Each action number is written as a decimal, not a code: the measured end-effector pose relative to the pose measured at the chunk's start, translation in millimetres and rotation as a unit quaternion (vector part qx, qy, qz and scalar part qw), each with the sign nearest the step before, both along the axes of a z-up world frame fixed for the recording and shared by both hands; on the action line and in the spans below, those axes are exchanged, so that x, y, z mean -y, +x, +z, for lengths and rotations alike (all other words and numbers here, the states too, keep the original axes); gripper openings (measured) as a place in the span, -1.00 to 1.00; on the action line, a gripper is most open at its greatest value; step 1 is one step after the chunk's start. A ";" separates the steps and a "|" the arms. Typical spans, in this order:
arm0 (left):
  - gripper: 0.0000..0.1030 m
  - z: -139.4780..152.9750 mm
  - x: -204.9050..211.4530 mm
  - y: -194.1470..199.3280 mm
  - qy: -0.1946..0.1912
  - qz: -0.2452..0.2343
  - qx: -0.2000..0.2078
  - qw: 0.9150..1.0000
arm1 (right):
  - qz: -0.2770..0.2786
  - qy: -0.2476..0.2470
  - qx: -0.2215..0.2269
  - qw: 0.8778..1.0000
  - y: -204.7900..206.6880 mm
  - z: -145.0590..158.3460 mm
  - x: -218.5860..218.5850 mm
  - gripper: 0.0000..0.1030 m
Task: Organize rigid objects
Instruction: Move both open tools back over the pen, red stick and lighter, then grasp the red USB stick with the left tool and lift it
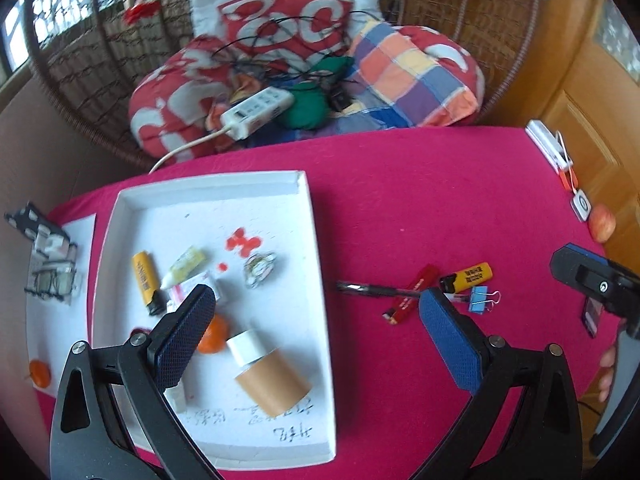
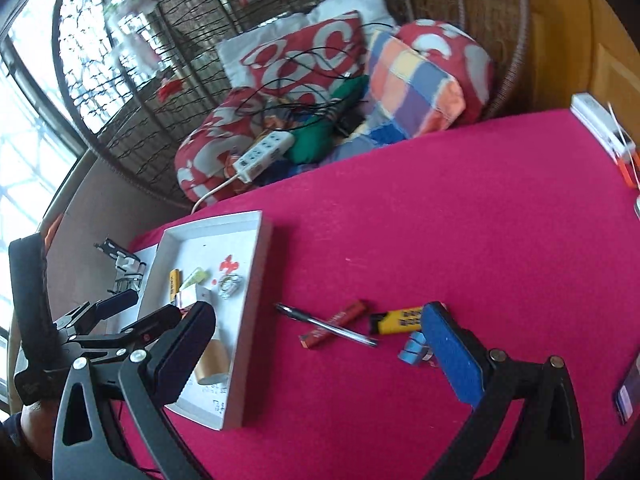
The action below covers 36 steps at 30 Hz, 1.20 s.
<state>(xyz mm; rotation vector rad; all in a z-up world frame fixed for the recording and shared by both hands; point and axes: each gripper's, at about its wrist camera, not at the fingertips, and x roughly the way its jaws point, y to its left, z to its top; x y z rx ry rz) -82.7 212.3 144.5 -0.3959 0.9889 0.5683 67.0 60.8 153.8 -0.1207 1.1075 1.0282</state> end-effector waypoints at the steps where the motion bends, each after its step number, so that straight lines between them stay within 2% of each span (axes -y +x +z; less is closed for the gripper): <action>1: 1.00 -1.6 4.6 6.7 0.003 -0.010 -0.001 1.000 | -0.002 0.000 -0.003 1.000 5.5 -1.5 7.4 1.00; 4: 1.00 -10.0 19.0 26.2 -0.002 -0.051 -0.007 0.999 | -0.004 -0.003 -0.013 1.000 20.0 -7.8 27.9 1.00; 6: 0.99 -19.6 29.4 40.6 -0.017 -0.081 -0.016 0.996 | -0.009 -0.007 -0.021 1.000 28.0 -13.5 40.5 1.00; 10: 1.00 -37.4 50.5 67.8 -0.017 -0.131 -0.041 0.990 | -0.027 -0.009 -0.047 0.999 46.6 -25.7 60.6 1.00; 20: 0.99 -53.2 49.4 100.3 -0.010 -0.178 -0.066 0.982 | -0.040 -0.013 -0.061 0.997 75.5 -37.6 86.7 1.00; 25: 0.99 -61.3 35.6 101.7 0.002 -0.223 -0.100 0.970 | -0.041 -0.017 -0.064 0.997 86.6 -40.3 92.5 1.00; 30: 0.99 -66.8 24.4 96.3 -0.007 -0.250 -0.128 0.960 | -0.050 -0.027 -0.070 0.996 94.1 -45.5 96.7 1.00; 36: 0.99 -82.9 35.1 108.9 0.028 -0.299 -0.170 0.938 | -0.036 -0.036 -0.071 0.996 89.6 -46.8 90.7 1.00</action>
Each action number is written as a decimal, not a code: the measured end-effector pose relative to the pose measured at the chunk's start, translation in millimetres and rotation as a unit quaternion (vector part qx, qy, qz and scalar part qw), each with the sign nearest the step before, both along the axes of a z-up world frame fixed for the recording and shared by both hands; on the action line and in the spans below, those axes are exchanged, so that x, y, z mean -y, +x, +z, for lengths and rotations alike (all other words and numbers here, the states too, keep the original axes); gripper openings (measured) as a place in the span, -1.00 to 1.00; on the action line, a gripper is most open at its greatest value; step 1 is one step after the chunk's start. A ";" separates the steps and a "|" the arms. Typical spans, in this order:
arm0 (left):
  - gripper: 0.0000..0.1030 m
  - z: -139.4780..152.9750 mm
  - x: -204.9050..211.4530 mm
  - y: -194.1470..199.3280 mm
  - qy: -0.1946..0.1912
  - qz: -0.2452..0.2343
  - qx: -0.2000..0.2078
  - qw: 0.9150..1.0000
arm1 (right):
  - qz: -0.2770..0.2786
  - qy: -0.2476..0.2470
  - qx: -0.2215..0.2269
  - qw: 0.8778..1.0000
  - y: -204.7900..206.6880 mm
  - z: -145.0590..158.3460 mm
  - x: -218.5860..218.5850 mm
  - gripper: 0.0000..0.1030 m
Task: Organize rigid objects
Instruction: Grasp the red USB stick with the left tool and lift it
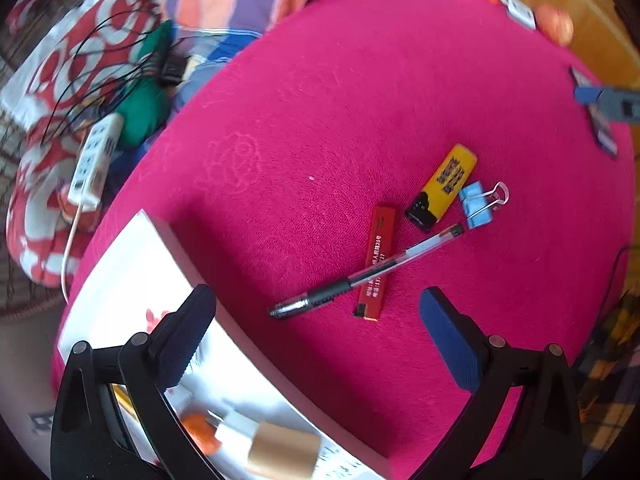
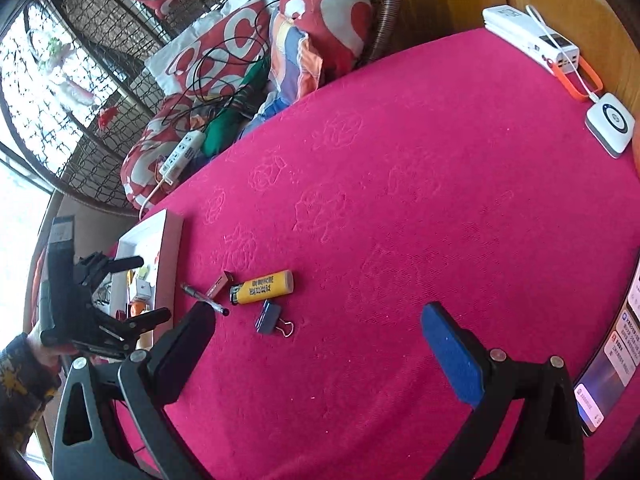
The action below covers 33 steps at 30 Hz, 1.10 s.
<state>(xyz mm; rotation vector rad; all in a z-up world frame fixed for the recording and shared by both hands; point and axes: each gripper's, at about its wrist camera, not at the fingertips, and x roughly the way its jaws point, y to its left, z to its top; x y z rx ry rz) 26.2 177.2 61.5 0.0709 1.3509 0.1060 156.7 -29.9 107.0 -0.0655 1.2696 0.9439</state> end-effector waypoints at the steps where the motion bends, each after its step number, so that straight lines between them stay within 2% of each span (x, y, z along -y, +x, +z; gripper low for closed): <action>1: 0.92 -4.1 1.7 3.9 0.007 -0.013 -0.006 1.000 | 0.002 -0.001 0.001 1.000 -0.9 0.1 -0.5 1.00; 3: 0.74 -11.5 3.0 10.1 0.013 -0.034 -0.021 0.999 | 0.003 -0.003 0.001 1.000 -1.1 0.0 -0.3 1.00; 5: 0.38 -22.0 3.8 16.2 0.010 -0.052 -0.042 0.998 | -0.001 -0.007 -0.001 1.000 -0.5 -1.7 1.4 1.00; 9: 0.20 -34.6 20.4 20.0 0.007 -0.105 -0.071 0.992 | -0.016 -0.017 -0.009 1.000 3.6 -7.1 6.7 1.00; 10: 0.08 -36.7 23.7 20.1 0.008 -0.116 -0.074 0.990 | -0.021 -0.019 -0.012 1.000 4.8 -8.0 8.9 1.00; 12: -0.17 -41.3 26.9 20.8 0.008 -0.121 -0.080 0.989 | -0.029 -0.021 -0.014 0.999 6.9 -8.7 12.4 1.00; 13: -0.37 -41.8 25.0 21.4 0.000 -0.115 -0.080 0.990 | -0.032 -0.022 -0.014 0.999 7.9 -8.5 13.5 1.00; 14: -0.46 -41.5 22.2 21.8 -0.020 -0.106 -0.080 0.991 | -0.033 -0.023 -0.014 0.999 8.4 -8.6 14.2 1.00; 18: -0.59 -35.8 13.3 19.8 -0.069 -0.077 -0.071 0.992 | -0.033 -0.026 -0.012 0.999 6.2 -8.1 13.0 1.00; 19: -0.68 -33.8 10.2 19.2 -0.082 -0.066 -0.067 0.992 | -0.031 -0.027 -0.011 0.999 5.6 -8.5 12.4 1.00; 22: -0.68 -30.8 0.6 17.9 -0.137 -0.012 -0.054 0.989 | -0.030 -0.030 -0.012 0.999 4.3 -9.1 10.3 1.00; 25: -0.67 -30.6 1.3 14.3 -0.154 0.018 -0.043 0.987 | -0.027 -0.031 -0.012 0.999 4.7 -8.1 7.9 1.00; 29: -0.68 -30.6 -7.9 5.7 -0.191 0.063 -0.028 0.979 | -0.016 -0.032 -0.005 0.999 1.9 -6.1 2.9 1.00; 33: -0.68 -27.7 -13.9 -3.0 -0.209 0.083 -0.015 0.974 | -0.010 -0.036 -0.006 0.999 -0.3 -7.3 -0.4 1.00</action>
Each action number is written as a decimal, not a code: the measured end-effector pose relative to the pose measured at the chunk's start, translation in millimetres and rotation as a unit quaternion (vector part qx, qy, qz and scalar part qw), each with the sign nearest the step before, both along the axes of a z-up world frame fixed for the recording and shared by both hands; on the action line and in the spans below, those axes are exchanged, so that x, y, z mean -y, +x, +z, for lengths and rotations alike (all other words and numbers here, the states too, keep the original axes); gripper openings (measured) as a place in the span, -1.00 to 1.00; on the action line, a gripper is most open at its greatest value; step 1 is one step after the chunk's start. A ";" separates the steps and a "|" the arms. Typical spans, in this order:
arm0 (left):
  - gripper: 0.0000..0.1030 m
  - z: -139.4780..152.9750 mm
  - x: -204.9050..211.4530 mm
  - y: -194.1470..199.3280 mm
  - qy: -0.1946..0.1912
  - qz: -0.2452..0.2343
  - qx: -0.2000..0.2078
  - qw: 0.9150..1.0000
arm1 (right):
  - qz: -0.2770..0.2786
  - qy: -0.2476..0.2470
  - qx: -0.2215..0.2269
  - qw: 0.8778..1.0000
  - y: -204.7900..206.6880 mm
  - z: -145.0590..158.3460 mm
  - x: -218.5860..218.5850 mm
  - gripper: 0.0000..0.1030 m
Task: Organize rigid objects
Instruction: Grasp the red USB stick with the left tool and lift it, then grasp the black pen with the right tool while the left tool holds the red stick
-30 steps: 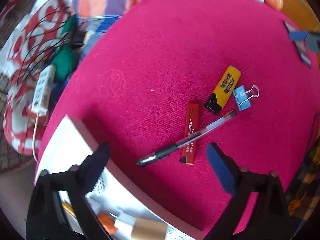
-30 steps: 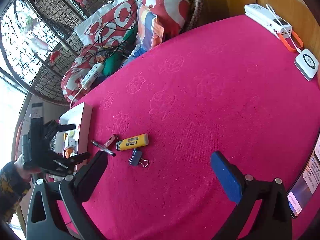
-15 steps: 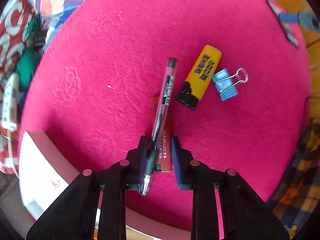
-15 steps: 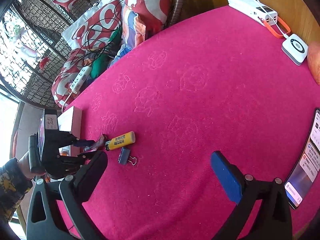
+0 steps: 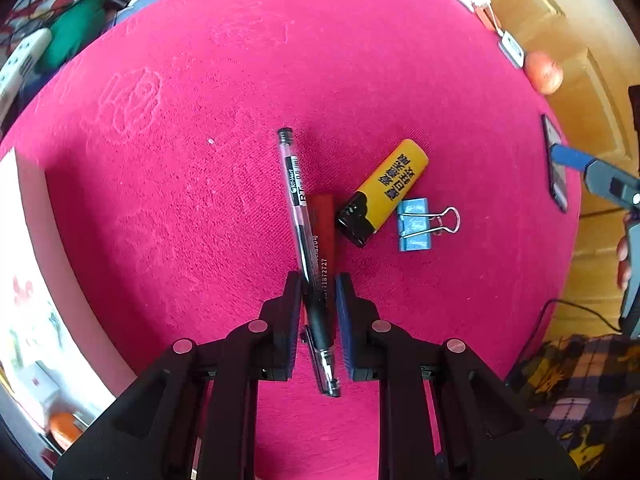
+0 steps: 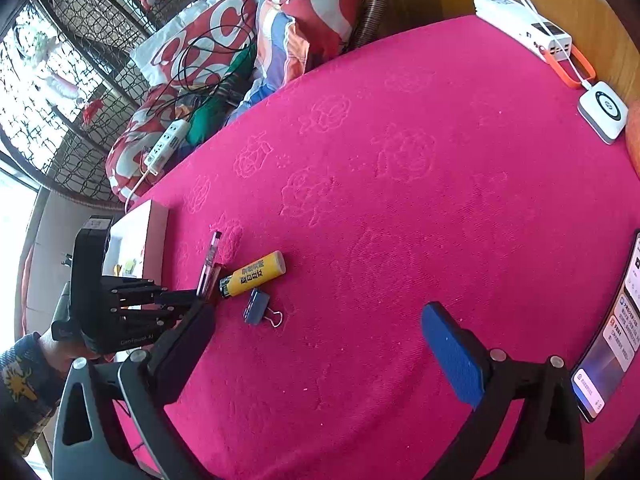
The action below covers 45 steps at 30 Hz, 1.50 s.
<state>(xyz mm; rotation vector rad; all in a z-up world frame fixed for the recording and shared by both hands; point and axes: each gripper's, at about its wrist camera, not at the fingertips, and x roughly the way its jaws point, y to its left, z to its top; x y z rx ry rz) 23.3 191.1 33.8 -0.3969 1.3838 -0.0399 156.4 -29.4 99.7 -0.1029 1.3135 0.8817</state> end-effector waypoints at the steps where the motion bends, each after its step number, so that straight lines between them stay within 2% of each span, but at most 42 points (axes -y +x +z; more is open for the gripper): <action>1: -0.68 1.7 1.1 -4.3 -0.004 0.005 0.004 1.000 | 0.001 0.000 0.001 1.000 -0.8 0.3 -0.2 1.00; 7: -0.68 -2.2 0.7 -22.4 -0.031 0.047 0.021 0.998 | 0.002 -0.001 0.001 1.000 0.6 -0.7 -6.4 1.00; 15: -0.68 -0.9 16.7 -49.3 -0.050 0.087 0.031 0.994 | 0.047 -0.028 0.022 0.998 -1.6 -13.8 -37.8 1.00; 21: -0.68 -7.4 28.4 -64.4 -0.064 0.123 0.028 0.990 | 0.071 -0.028 0.014 0.997 -6.5 -16.0 -54.0 1.00; 24: -0.68 -6.4 25.5 -71.0 -0.041 0.145 0.033 0.988 | 0.081 -0.025 0.017 0.996 -9.5 -14.0 -60.0 1.00; 30: -0.68 -1.6 18.9 -65.9 -0.019 0.169 0.045 0.984 | 0.082 -0.025 0.021 0.996 -8.2 -13.2 -59.3 1.00; 34: -0.68 -4.5 15.2 -59.7 -0.016 0.188 0.037 0.981 | 0.092 -0.024 0.008 0.995 -9.3 -16.2 -54.6 1.00; 36: -0.68 -5.5 19.7 -59.1 -0.003 0.173 0.031 0.985 | 0.130 -0.016 -0.004 0.991 -20.1 -16.3 -56.3 1.00; 38: -0.68 -6.6 28.1 -55.7 0.016 0.153 0.026 0.988 | 0.188 -0.012 -0.004 0.982 -41.1 -14.8 -60.6 0.99; 42: -0.68 -12.4 38.4 -50.5 0.034 0.135 0.016 0.990 | 0.289 -0.050 0.035 0.955 -93.8 -26.8 -73.7 0.95; 44: -0.68 -12.0 40.9 -46.3 0.044 0.126 0.020 0.991 | 0.309 -0.066 0.048 0.948 -109.4 -36.2 -80.8 0.59; 45: -0.68 -11.5 41.5 -44.3 0.050 0.121 0.019 0.991 | 0.313 -0.072 0.057 0.945 -114.9 -39.9 -83.6 0.55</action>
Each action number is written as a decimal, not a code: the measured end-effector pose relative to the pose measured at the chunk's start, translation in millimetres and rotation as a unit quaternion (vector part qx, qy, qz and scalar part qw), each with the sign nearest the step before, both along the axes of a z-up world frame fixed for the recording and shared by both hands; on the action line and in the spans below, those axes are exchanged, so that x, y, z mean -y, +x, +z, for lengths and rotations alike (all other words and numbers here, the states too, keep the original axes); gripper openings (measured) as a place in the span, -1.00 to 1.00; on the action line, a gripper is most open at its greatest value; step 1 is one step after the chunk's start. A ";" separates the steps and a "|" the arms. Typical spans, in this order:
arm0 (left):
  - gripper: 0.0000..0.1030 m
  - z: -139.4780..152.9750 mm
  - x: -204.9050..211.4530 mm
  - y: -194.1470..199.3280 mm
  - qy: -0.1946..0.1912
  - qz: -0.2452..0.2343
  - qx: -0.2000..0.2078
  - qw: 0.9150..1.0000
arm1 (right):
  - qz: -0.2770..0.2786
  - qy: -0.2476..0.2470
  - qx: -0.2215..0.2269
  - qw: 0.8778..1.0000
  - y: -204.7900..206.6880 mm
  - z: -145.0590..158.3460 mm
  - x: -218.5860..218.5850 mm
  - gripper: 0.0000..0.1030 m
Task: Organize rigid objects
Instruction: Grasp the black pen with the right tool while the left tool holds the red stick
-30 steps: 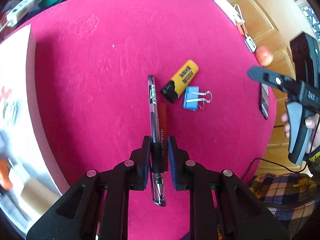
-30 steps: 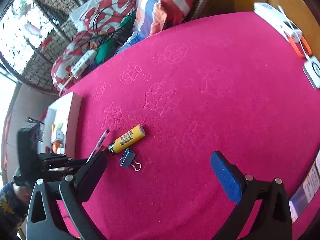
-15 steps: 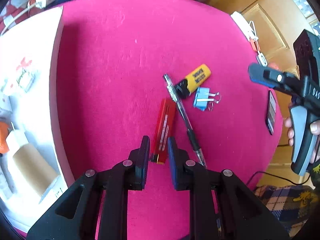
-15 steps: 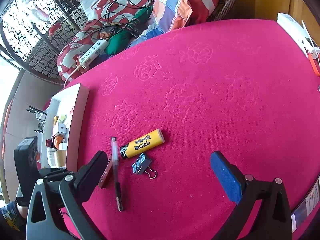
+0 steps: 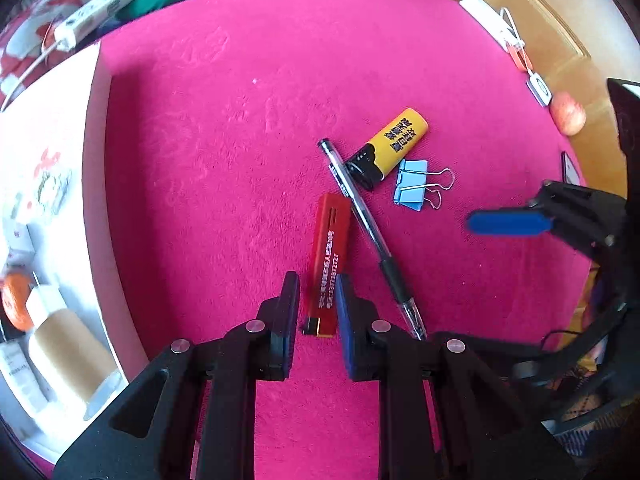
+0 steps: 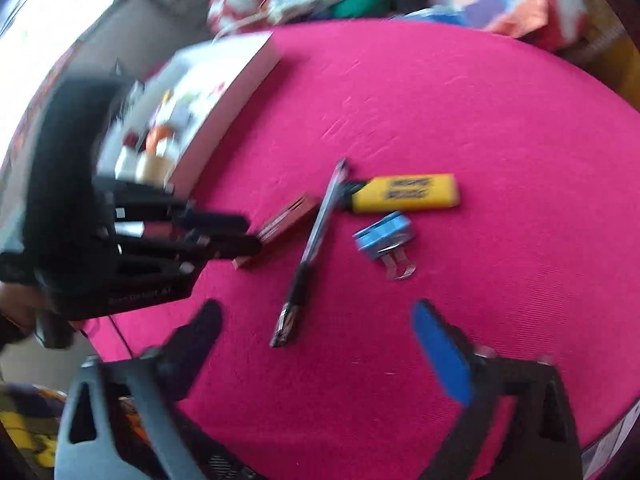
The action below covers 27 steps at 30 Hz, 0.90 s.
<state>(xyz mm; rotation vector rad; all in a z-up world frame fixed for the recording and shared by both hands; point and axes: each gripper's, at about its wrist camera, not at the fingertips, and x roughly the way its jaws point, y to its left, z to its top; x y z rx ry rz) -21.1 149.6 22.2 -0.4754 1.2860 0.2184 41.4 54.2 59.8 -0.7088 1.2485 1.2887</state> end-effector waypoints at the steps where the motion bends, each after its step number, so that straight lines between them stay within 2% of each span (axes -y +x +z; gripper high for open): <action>1: -0.68 1.1 -0.2 1.0 0.009 -0.004 -0.003 1.000 | 0.005 -0.005 0.013 1.000 -5.1 -4.8 -3.1 0.53; 6: -0.68 6.1 -9.6 -13.3 0.019 -0.002 -0.008 1.000 | 0.007 -0.012 0.040 0.999 -17.4 -18.5 -18.9 0.49; 7: -0.68 5.7 -10.8 -16.5 0.020 -0.004 -0.012 1.000 | 0.008 -0.016 0.054 0.998 -19.7 -21.5 -23.4 0.37; 10: -0.68 4.5 -13.0 -21.6 0.018 -0.004 -0.016 1.000 | 0.024 -0.018 0.097 0.995 -27.5 -23.7 -29.6 0.22; 12: -0.68 3.9 -10.1 -18.0 0.017 -0.008 -0.014 1.000 | 0.033 -0.018 0.111 0.993 -28.3 -22.1 -28.4 -0.05; 13: -0.68 3.7 -7.5 -15.3 0.018 -0.012 -0.012 1.000 | 0.031 -0.017 0.111 0.993 -25.2 -20.8 -26.0 -0.29; 14: -0.68 3.9 -4.6 -13.5 0.019 -0.019 -0.011 1.000 | 0.023 -0.017 0.105 0.994 -17.4 -18.9 -21.2 -0.70; 15: -0.68 3.0 0.1 -8.7 0.021 -0.028 -0.010 0.999 | 0.008 -0.021 0.088 0.996 -8.2 -17.8 -17.8 -0.80; 16: -0.68 1.7 5.4 -3.2 0.023 -0.038 -0.010 0.999 | -0.012 -0.023 0.065 0.998 2.9 -16.7 -11.6 -0.80; 21: -0.68 -10.0 18.9 19.3 0.046 -0.048 -0.026 0.997 | -0.065 0.003 0.025 0.998 29.4 6.6 17.0 -0.81; 27: -0.68 -9.8 28.3 41.3 0.082 -0.048 -0.035 0.995 | -0.092 0.054 0.013 0.994 47.1 44.5 36.3 -0.81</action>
